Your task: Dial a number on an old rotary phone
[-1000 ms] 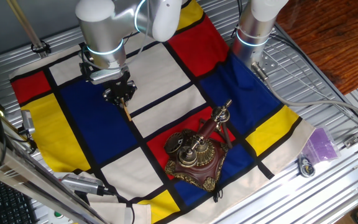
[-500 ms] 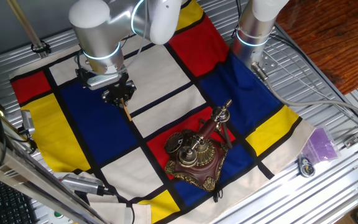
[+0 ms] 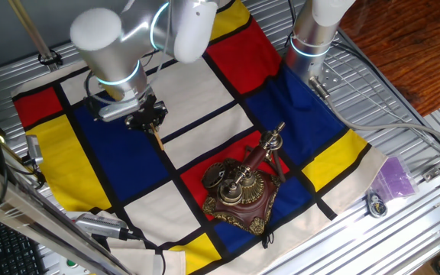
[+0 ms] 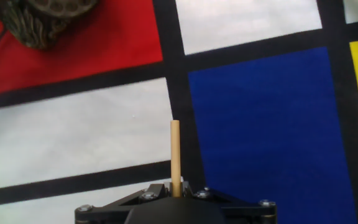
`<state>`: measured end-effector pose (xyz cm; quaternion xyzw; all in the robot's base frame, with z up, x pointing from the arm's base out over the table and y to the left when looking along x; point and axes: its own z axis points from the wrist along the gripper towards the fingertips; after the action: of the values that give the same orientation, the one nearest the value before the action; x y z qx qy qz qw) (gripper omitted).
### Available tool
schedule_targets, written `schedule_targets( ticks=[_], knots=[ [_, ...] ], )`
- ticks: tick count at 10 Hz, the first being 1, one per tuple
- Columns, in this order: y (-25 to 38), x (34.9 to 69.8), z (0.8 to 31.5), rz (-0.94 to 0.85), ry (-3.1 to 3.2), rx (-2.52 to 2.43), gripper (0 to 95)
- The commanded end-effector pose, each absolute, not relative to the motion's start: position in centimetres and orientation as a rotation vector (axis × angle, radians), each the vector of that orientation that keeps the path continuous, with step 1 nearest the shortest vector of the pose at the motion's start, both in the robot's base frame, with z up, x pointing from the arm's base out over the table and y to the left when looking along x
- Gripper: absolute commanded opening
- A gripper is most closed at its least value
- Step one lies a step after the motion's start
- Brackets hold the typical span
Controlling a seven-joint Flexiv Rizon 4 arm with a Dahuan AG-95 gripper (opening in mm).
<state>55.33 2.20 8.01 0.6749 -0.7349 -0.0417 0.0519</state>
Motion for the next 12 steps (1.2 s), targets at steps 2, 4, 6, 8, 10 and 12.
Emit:
schedule_targets(
  ticks=[2, 4, 6, 8, 10, 12],
  knots=[
    [2.18, 55.18, 8.17, -0.092, -2.224, 2.068, 0.0],
    [2.18, 55.18, 8.17, -0.097, -2.153, 2.156, 0.0],
    [2.18, 55.18, 8.17, -0.096, -2.086, 2.228, 0.0],
    [2.18, 55.18, 8.17, -0.113, -2.067, 2.253, 0.0],
    [2.18, 55.18, 8.17, -0.107, -2.041, 2.264, 0.0],
    [2.18, 55.18, 8.17, -0.098, -2.032, 2.266, 0.0]
  ],
)
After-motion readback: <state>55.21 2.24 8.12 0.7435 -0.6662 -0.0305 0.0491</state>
